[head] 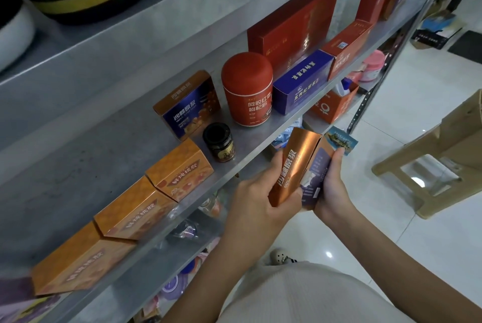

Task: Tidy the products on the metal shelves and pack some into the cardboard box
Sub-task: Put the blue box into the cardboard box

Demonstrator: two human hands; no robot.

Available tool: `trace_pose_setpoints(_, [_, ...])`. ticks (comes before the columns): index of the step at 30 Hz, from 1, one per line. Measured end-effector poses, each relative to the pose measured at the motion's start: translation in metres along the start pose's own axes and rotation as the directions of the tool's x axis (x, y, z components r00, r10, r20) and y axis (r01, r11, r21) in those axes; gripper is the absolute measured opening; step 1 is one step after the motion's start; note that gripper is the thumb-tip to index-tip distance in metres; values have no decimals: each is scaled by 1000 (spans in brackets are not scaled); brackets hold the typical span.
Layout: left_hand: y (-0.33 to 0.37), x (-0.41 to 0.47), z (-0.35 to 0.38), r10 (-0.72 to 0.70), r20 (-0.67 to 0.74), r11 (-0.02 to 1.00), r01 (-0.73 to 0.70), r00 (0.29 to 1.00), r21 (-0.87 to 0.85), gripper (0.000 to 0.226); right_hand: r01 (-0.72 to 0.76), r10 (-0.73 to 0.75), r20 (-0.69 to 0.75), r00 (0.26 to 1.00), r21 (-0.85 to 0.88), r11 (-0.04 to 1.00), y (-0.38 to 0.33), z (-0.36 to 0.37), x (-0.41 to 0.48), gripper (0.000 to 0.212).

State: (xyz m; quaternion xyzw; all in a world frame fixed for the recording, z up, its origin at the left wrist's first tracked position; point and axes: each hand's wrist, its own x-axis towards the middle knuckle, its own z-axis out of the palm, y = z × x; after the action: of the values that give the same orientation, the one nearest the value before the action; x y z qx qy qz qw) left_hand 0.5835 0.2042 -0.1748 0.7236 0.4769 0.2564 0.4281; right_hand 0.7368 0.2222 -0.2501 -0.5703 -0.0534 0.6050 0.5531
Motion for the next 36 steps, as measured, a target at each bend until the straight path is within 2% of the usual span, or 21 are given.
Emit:
trace_pose_setpoints(8, [-3,4,4,-39,15,999,39,999,-21,81,-2,1,-18,1000,-44,999,1,-2,-1,70])
trace_pose_setpoints(13, [-8,9,16,-69,-18,997,69,997,30,76,41,-45,-66,997,-67,997,-2,-10,-3,87])
trace_pose_setpoints(18, [-11,16,20,-121,-66,979,108,990,-174,54,89,-72,136,988,-122,989,-13,-39,-9,70])
trace_pose_setpoints(20, [-16,25,18,-126,-55,960,108,991,-257,42,114,-86,226,970,-112,987,-17,-59,-11,83])
trace_pose_setpoints(21, [-17,31,19,-119,-42,954,103,992,-281,34,106,-78,272,959,-92,990,-19,-70,-13,89])
trace_pose_setpoints(23, [-17,40,24,-96,11,938,94,995,-334,22,84,-67,318,946,-41,996,-22,-91,-17,88])
trace_pose_setpoints(25, [-13,51,34,-76,87,933,101,993,-345,29,103,-94,297,950,-16,995,-29,-108,-21,80])
trace_pose_setpoints(28, [-7,72,59,-90,133,957,123,987,-262,23,179,-176,176,968,4,984,-38,-123,-23,64])
trace_pose_setpoints(30, [1,86,77,-105,44,990,109,993,-94,41,237,-241,57,969,69,969,-46,-129,-22,43])
trace_pose_setpoints(31, [8,90,86,-79,-31,997,80,996,5,45,266,-268,6,963,113,957,-50,-132,-20,40])
trace_pose_setpoints(33, [27,94,107,110,-107,987,-95,988,131,38,320,-310,-82,947,196,927,-63,-142,-16,45])
trace_pose_setpoints(34, [37,96,120,208,-66,967,-195,976,166,35,348,-330,-115,937,223,911,-71,-147,-16,48])
trace_pose_setpoints(36, [56,101,153,310,95,917,-324,946,231,48,407,-384,-136,913,242,881,-91,-160,-17,47])
